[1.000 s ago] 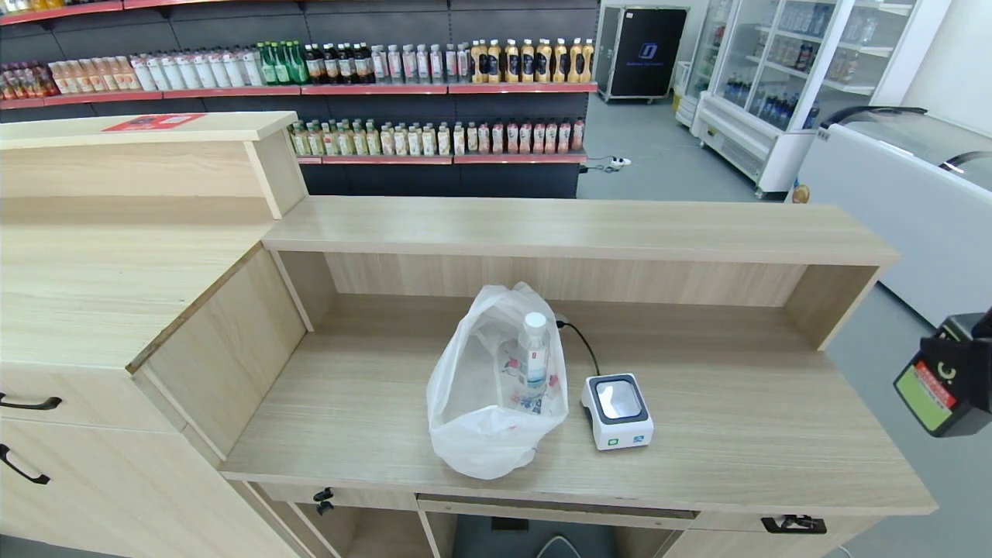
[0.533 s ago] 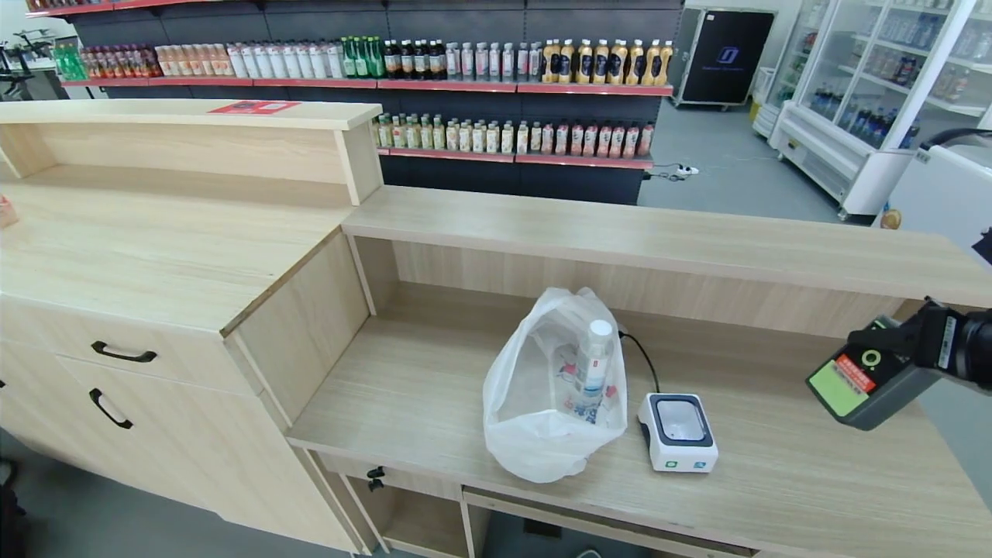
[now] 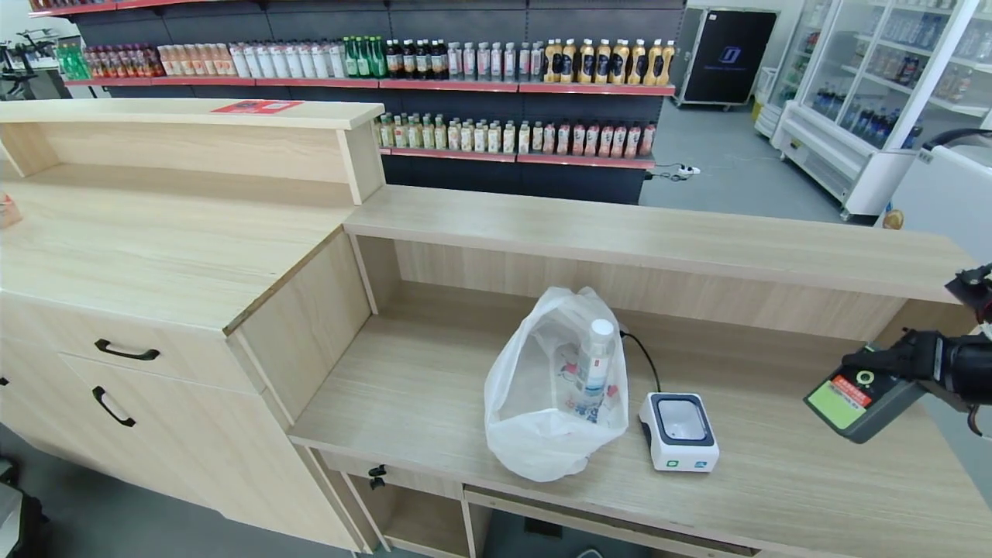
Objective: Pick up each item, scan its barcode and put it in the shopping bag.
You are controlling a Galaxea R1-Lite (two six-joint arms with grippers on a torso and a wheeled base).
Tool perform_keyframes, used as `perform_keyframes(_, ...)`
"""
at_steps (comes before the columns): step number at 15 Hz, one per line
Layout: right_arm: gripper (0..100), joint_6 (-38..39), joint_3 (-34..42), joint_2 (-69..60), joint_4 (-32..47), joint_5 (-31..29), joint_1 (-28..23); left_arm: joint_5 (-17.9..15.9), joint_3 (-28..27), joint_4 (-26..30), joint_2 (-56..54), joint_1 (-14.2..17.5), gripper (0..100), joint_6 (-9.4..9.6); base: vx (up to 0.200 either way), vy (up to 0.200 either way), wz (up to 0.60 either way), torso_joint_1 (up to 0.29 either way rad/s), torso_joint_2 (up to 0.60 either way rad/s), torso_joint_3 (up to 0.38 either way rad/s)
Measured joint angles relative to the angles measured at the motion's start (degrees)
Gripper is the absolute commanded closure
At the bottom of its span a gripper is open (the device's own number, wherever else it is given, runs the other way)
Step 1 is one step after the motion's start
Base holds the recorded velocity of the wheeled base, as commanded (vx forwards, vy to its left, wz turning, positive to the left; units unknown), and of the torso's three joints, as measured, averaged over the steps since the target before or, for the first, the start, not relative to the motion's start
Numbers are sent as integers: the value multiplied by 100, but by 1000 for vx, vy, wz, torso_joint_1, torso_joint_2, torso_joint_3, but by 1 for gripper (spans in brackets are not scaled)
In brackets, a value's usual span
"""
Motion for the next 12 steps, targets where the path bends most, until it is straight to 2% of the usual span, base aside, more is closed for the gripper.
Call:
perform_keyframes(3, 100, -924, -56, 483, 0, 903, -167, 0, 0, 0, 0, 2, 0, 0, 0, 0, 0, 0, 0, 0)
perform_keyframes(5, 100, -1162, -72, 701, 0, 1193, -206, 0, 2, 0, 0, 2, 0, 0, 0, 0, 0, 0, 0, 0)
perform_keyframes(12, 100, -1685, -266, 1285, -2, 1292, -197, 1, 5, 0, 0, 0, 0, 0, 0, 0, 0, 0, 0, 0)
